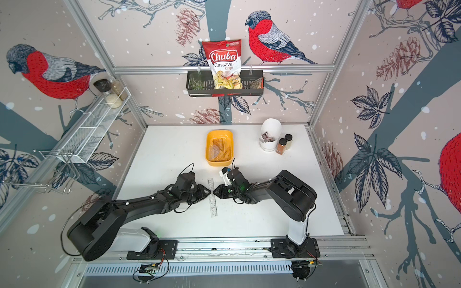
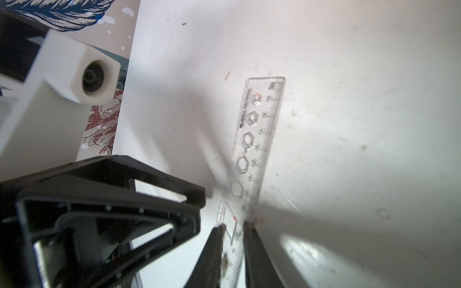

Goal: Put the scattered rulers into the storage box
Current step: Pick up the ruler from the center of the board.

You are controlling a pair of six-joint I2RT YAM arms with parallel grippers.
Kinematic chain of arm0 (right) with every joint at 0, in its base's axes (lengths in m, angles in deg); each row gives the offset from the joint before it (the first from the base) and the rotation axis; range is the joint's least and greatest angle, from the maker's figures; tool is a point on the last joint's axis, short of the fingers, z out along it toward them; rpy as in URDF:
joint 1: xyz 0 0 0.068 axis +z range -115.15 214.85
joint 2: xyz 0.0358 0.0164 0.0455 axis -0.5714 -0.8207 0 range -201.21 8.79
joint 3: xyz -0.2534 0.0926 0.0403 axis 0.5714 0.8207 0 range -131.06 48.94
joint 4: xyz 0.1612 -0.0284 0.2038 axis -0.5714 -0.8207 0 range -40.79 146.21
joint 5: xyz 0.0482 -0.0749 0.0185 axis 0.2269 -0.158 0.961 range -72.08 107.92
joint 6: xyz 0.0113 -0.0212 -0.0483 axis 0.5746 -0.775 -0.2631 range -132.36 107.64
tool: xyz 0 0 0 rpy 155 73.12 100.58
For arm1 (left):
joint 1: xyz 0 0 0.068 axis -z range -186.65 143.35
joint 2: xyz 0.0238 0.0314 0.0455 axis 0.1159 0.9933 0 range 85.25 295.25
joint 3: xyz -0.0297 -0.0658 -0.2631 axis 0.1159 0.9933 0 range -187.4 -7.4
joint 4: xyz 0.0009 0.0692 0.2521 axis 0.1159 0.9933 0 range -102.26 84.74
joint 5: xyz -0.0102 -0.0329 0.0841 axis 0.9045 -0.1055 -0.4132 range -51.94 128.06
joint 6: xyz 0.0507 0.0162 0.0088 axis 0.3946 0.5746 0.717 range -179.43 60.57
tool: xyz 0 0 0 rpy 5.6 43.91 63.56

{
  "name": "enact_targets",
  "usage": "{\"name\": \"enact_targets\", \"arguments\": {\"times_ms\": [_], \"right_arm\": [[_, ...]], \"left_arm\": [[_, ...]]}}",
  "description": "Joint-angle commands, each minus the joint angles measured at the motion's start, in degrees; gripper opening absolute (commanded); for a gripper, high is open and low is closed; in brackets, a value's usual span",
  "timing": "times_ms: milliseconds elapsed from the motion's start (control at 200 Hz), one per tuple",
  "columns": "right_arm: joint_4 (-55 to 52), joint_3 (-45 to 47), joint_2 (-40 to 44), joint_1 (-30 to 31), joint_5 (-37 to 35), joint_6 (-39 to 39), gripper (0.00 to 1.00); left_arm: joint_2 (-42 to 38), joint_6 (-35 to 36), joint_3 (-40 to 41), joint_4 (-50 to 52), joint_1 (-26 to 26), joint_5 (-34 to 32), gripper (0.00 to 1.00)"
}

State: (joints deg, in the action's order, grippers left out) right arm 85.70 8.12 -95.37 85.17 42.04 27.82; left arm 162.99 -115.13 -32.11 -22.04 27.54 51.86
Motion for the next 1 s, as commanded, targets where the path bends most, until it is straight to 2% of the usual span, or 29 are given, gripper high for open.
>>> {"name": "enact_targets", "arguments": {"times_ms": [0,125,220,560,761,996], "right_arm": [[-0.3,-0.4,0.5,0.5,-0.2,-1.2,0.22],[0.0,-1.3,-0.6,0.6,0.1,-1.2,0.22],[0.3,-1.6,-1.2,0.7,0.3,-1.0,0.22],[0.6,-2.1,-4.0,0.6,0.6,-1.0,0.22],[0.5,-1.5,-5.3,0.0,0.6,-1.1,0.21],[0.3,-1.8,-6.8,-0.2,1.0,-1.3,0.21]], "left_arm": [[-0.7,-1.4,0.6,1.2,-0.8,-1.7,0.37],[-0.5,-2.0,0.9,-0.3,-1.4,-1.2,0.51],[-0.1,-2.0,0.6,-0.8,-1.4,-0.6,0.57],[1.5,-2.5,0.9,-2.3,-1.5,0.4,0.58],[5.7,-3.1,1.6,-5.8,-1.3,2.4,0.54],[8.8,-3.4,1.3,-8.1,-0.4,3.7,0.36]]}}
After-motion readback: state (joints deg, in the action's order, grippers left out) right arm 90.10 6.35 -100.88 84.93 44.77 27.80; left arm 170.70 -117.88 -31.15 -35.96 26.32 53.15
